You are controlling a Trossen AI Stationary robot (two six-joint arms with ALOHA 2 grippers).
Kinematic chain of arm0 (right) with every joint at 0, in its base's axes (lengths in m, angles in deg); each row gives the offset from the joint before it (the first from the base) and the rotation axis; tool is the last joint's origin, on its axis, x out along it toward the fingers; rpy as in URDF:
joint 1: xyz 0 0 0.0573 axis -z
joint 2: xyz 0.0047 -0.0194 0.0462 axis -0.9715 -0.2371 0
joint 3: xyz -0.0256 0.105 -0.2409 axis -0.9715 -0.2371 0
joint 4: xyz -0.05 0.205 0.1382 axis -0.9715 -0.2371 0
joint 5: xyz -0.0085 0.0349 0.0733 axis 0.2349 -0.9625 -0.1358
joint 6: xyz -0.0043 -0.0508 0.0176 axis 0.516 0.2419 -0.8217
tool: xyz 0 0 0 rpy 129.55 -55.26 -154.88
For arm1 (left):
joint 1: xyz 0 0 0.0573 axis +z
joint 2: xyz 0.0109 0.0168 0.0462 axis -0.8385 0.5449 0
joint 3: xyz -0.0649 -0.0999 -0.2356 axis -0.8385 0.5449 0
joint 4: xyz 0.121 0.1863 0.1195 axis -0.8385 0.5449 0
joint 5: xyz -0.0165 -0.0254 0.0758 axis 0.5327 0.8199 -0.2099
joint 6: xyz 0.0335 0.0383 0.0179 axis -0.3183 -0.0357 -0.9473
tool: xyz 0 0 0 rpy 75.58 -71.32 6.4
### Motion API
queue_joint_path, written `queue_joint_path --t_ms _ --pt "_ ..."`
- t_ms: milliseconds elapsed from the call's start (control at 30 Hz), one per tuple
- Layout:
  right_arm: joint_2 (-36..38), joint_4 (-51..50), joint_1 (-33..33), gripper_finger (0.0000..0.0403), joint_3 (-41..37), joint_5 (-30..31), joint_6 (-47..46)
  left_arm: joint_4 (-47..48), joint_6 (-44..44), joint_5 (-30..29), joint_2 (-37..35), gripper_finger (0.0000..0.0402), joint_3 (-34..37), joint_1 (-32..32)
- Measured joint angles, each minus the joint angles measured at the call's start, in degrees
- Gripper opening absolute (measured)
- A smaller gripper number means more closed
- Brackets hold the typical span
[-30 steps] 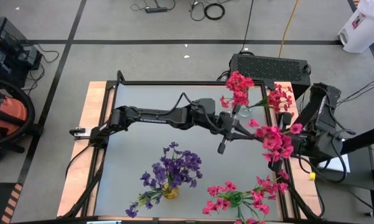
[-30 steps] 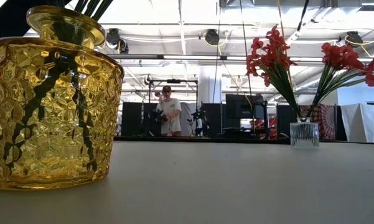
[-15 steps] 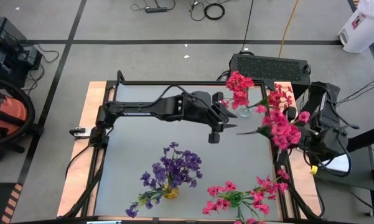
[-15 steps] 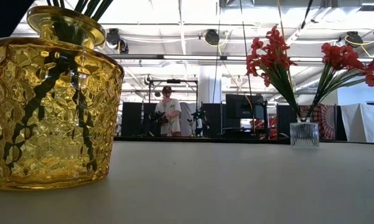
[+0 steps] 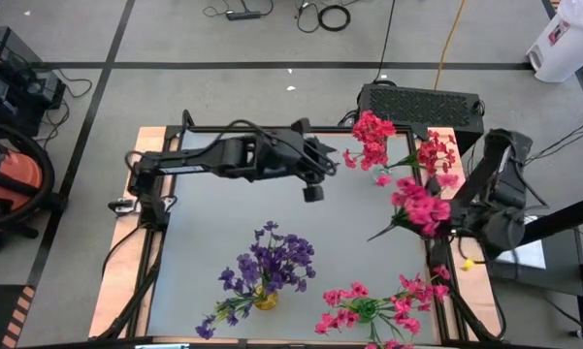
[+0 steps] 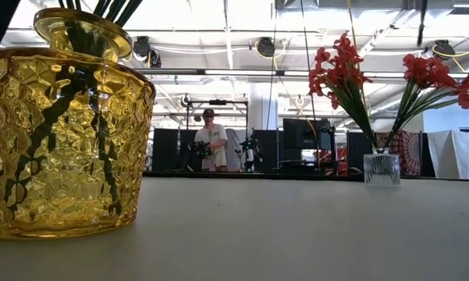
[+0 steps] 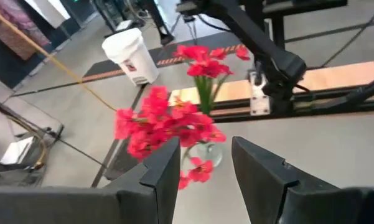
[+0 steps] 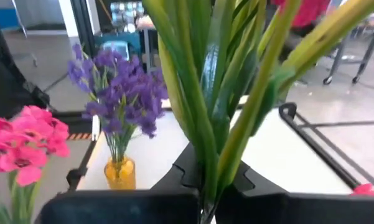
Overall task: Sort flowers into vase by color
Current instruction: Put the pink flower into the green transparent vase
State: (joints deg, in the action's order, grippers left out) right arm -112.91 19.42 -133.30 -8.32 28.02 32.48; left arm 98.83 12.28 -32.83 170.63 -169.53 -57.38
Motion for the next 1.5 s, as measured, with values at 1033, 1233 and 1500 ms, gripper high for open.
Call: queue_joint_path --t_ms 1033,1233,1500 --pt "-5.56 9.25 54.1 0.0002 0.0 -66.77 14.76 29.72 7.57 -0.59 -11.07 0.0152 0.02 0.38" --pt "-9.45 8.57 56.31 0.0002 -0.03 -75.44 15.17 30.68 2.65 4.78 -13.65 0.0152 1.22 0.38" --pt "-5.67 4.93 53.76 0.0002 -0.04 -75.79 14.67 29.51 2.71 11.07 -22.83 0.0152 12.46 0.39"
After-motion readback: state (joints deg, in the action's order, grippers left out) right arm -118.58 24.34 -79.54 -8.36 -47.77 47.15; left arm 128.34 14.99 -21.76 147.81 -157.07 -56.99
